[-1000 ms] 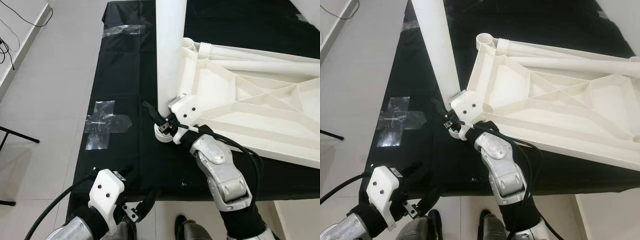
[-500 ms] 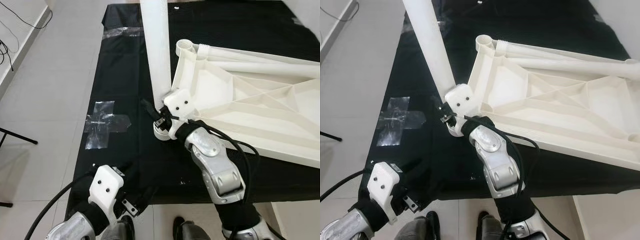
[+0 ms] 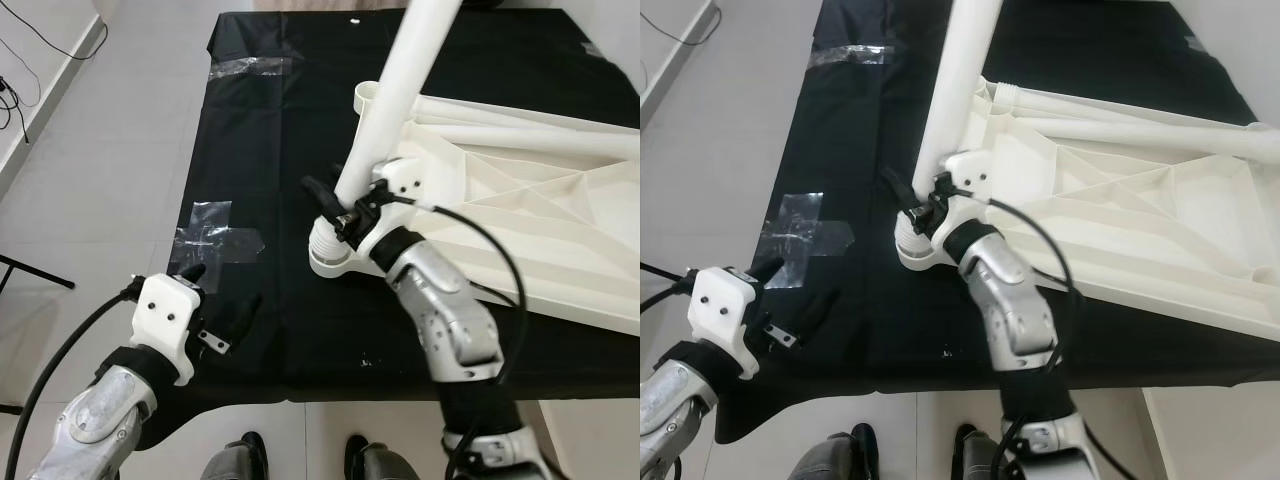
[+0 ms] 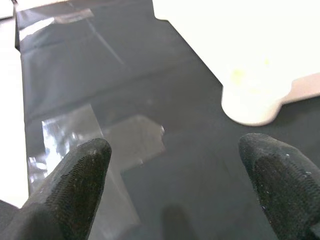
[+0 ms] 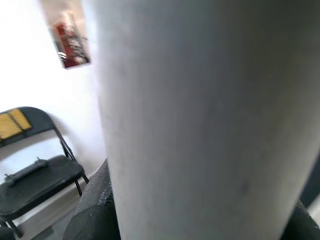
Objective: Building children table
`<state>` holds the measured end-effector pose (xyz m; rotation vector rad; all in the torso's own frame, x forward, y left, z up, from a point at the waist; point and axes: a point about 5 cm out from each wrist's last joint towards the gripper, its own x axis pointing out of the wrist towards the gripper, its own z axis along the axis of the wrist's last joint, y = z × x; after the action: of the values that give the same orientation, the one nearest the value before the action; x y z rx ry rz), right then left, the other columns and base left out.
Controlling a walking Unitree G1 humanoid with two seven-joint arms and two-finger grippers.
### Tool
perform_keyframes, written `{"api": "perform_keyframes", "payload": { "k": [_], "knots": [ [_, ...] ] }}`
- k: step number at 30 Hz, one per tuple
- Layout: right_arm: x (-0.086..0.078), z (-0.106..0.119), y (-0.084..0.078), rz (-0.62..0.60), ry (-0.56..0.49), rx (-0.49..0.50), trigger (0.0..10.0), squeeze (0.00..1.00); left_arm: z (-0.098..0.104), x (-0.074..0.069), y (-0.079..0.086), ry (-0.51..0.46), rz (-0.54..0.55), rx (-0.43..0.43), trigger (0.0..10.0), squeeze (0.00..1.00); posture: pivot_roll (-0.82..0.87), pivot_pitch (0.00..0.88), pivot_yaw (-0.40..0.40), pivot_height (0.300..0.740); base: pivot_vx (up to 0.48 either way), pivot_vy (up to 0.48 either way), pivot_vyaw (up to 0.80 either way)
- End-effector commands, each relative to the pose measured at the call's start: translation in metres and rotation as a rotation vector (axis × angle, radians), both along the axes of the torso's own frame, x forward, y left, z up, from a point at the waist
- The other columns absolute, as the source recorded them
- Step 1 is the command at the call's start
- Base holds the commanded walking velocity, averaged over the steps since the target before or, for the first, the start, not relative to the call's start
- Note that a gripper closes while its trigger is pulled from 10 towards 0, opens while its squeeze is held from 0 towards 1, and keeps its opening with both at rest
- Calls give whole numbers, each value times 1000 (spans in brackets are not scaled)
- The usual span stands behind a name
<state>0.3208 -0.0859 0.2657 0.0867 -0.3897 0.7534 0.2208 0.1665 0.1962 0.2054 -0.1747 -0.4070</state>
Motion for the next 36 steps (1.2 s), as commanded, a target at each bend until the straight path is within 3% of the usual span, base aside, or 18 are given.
{"api": "perform_keyframes", "payload": {
  "k": [1, 5, 9, 10, 12, 14, 15, 17, 19, 23, 27, 30, 32, 35, 36],
  "knots": [
    [-5, 13, -2, 54, -83, -3, 10000, 0, 8, 3, 4, -32, 3, 0, 10000, 0, 32, 219, -32, 740, 0, 0, 0],
    [4, 25, -11, 29, -129, -38, 10000, 0, 35, 14, 6, -118, -58, 18, 10000, 0, 40, 198, -42, 740, 0, 0, 0],
    [18, 24, 1, -77, -152, -202, 10000, 0, 95, 32, 0, -226, -257, -68, 10000, 0, 53, 163, -53, 740, 0, 0, 0],
    [18, 24, 1, -77, -152, -202, 10000, 0, 95, 32, 0, -226, -257, -68, 10000, 0, 53, 163, -53, 740, 0, 0, 0],
    [22, 20, 8, -97, -157, -270, 10000, 0, 118, 33, -9, -270, -383, -84, 10000, 0, 59, 153, -53, 740, 0, 0, 0],
    [23, 19, 9, -99, -158, -286, 10000, 0, 124, 33, -11, -282, -416, -81, 10000, 0, 61, 149, -53, 740, 0, 0, 0],
    [25, 17, 13, -107, -153, -316, 10000, 0, 139, 32, -17, -320, -491, -53, 10000, 0, 64, 138, -52, 740, 0, 0, 0],
    [25, 17, 13, -107, -153, -316, 10000, 0, 139, 32, -17, -320, -491, -53, 10000, 0, 64, 138, -52, 740, 0, 0, 0],
    [23, 15, 25, -77, -170, -344, 10000, 0, 152, 40, -19, -357, -510, 21, 10000, 0, 66, 124, -53, 740, 0, 0, 0],
    [21, 16, 29, -60, -177, -342, 10000, 0, 155, 44, -19, -365, -505, 26, 10000, 0, 65, 116, -53, 740, 0, 0, 0],
    [13, 17, 41, 0, -210, -341, 10000, 0, 163, 57, -22, -403, -443, 41, 10000, 0, 61, 107, -52, 740, 0, 0, 0],
    [3, 15, 55, 63, -238, -353, 10000, 0, 176, 72, -28, -442, -386, -3, 10000, 0, 55, 94, -49, 740, 0, 0, 0],
    [3, 15, 55, 63, -238, -353, 10000, 0, 176, 72, -28, -442, -386, -3, 10000, 0, 55, 94, -49, 740, 0, 0, 0],
    [-4, 5, 67, 100, -235, -381, 10000, 0, 183, 77, -52, -435, -499, -86, 10000, 0, 44, 83, -43, 740, 0, 0, 0],
    [-4, 5, 67, 100, -235, -381, 10000, 0, 183, 77, -52, -435, -499, -86, 10000, 0, 44, 83, -43, 740, 0, 0, 0]
  ]
}}
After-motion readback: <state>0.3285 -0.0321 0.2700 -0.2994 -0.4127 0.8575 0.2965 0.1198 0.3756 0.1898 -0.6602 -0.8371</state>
